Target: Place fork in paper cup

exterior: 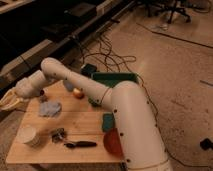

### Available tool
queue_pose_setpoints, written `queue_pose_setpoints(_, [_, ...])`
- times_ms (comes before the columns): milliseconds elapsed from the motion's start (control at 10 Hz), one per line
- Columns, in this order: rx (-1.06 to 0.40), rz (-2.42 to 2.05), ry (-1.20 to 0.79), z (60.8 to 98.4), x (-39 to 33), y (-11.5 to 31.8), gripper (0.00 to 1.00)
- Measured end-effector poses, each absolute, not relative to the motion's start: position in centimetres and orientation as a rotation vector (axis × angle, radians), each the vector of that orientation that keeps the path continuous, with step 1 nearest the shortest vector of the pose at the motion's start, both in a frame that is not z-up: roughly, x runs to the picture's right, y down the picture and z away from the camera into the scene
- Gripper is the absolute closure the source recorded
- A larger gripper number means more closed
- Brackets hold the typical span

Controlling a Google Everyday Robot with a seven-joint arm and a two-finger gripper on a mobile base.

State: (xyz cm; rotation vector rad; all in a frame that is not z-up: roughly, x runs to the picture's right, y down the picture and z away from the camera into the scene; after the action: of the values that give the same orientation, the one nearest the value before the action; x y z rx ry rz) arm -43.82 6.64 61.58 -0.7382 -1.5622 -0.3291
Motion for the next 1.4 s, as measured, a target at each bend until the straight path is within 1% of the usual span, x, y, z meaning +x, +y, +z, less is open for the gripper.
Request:
queue_pose_setpoints(700, [-0.762,-0.261,-1.478,61.0,-44.4,9.5,1.00])
queue_pose_setpoints(1400, [-0.802,-0.199,-1.413,63.0,-44.6,12.7,1.00])
